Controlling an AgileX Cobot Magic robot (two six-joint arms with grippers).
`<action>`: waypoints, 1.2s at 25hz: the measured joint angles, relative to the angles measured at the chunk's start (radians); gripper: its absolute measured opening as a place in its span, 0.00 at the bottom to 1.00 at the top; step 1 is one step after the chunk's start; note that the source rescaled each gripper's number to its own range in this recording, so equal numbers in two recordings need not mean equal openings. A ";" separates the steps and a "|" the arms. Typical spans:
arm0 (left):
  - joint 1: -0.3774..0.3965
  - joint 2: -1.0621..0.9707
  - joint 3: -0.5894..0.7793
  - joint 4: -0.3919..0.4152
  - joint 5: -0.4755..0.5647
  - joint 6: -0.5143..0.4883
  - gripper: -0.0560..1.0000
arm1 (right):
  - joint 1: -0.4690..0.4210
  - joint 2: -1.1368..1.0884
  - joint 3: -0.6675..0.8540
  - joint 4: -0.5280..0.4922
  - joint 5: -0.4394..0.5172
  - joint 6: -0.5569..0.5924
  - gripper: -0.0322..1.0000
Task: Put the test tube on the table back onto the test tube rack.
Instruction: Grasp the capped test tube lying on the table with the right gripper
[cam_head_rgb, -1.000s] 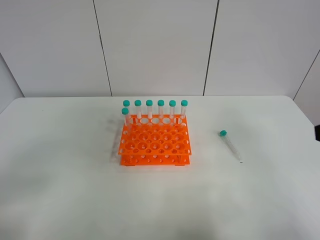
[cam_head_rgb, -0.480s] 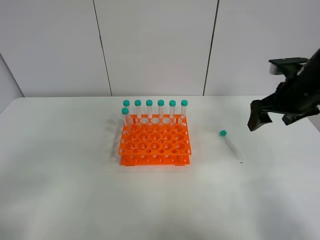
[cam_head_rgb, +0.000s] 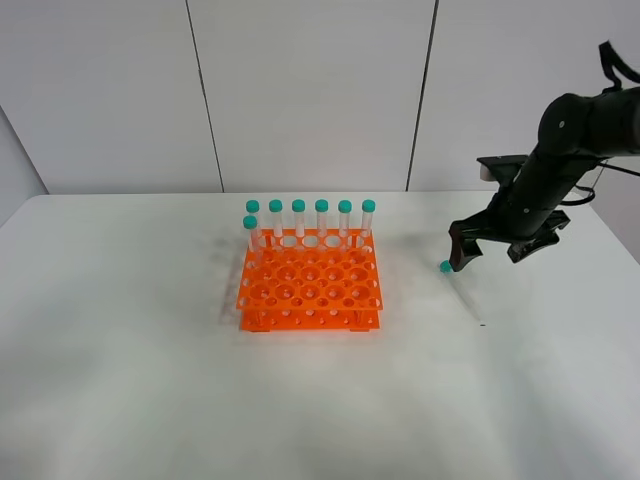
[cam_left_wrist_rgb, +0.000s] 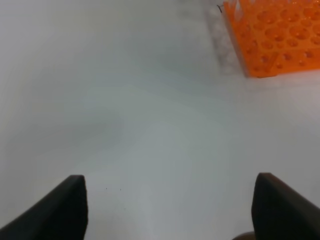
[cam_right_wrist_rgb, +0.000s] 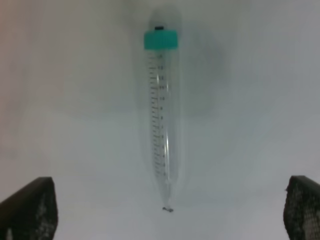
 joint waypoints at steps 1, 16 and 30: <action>0.000 0.000 0.000 0.000 0.000 0.000 1.00 | 0.002 0.017 -0.001 0.000 -0.011 0.000 1.00; 0.000 0.000 0.000 0.000 0.000 0.000 1.00 | 0.045 0.133 -0.002 -0.019 -0.095 0.066 1.00; 0.000 0.000 0.000 0.000 0.000 0.000 1.00 | 0.019 0.133 -0.002 -0.022 -0.079 0.054 1.00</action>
